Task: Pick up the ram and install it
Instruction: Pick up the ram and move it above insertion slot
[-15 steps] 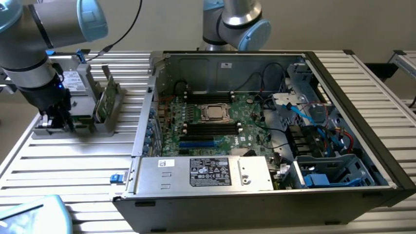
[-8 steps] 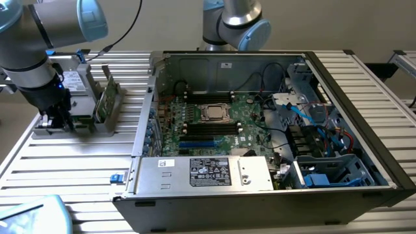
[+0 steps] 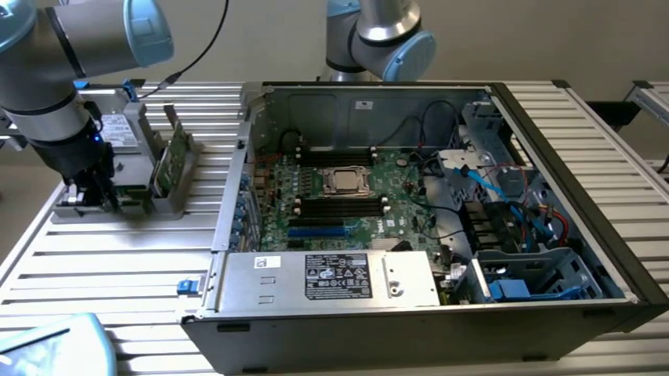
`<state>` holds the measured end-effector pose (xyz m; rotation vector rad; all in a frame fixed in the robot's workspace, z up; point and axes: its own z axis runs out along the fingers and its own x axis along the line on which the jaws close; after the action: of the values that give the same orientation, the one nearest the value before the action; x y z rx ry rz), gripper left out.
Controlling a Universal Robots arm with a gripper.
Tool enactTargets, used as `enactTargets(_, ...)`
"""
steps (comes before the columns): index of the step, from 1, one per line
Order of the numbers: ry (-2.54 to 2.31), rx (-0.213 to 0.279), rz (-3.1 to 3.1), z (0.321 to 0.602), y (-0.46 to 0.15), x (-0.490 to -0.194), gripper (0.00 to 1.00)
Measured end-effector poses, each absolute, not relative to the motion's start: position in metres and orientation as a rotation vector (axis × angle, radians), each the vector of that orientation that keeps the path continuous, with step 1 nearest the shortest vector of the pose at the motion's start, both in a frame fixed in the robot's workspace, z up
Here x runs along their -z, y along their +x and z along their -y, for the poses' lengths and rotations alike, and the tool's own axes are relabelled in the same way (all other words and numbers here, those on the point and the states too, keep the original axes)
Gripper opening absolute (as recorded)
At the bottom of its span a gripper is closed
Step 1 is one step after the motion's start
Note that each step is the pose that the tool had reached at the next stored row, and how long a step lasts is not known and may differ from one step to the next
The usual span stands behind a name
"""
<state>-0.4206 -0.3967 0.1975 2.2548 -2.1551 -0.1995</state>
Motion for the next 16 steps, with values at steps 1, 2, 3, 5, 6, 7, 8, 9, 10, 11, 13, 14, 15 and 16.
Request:
enactTargets(1,2.255,0.199,2.155,0.3966,-0.4206,-0.1975,0.13)
enactTargets(2,2.255,0.199,2.155,0.3966,-0.4206,-0.1975,0.13)
enactTargets(3,2.255,0.199,2.155,0.3967,-0.4206,-0.1978,0.13)
enactTargets(5,2.255,0.2,2.155,0.3967,-0.4207,-0.1987,0.13)
enactTargets(6,2.255,0.2,2.155,0.3966,-0.4207,-0.1992,0.13)
enactTargets(7,2.255,0.2,2.155,0.3966,-0.4207,-0.1994,0.13)
enactTargets(8,2.255,0.2,2.156,0.3966,-0.4207,-0.1995,0.13)
enactTargets(9,2.255,0.2,2.156,0.3966,-0.4207,-0.1996,0.13)
enactTargets(10,2.255,0.2,2.156,0.3966,-0.4207,-0.1999,0.13)
enactTargets(11,2.255,0.201,2.156,0.3966,-0.4207,-0.2001,0.13)
enactTargets(13,2.256,0.202,2.156,0.3967,-0.4207,-0.2009,0.13)
enactTargets(14,2.256,0.203,2.156,0.3967,-0.4207,-0.2011,0.13)
enactTargets(15,2.257,0.204,2.157,0.3966,-0.4207,-0.2015,0.13)
enactTargets(16,2.257,0.205,2.157,0.3966,-0.4207,-0.2018,0.13)
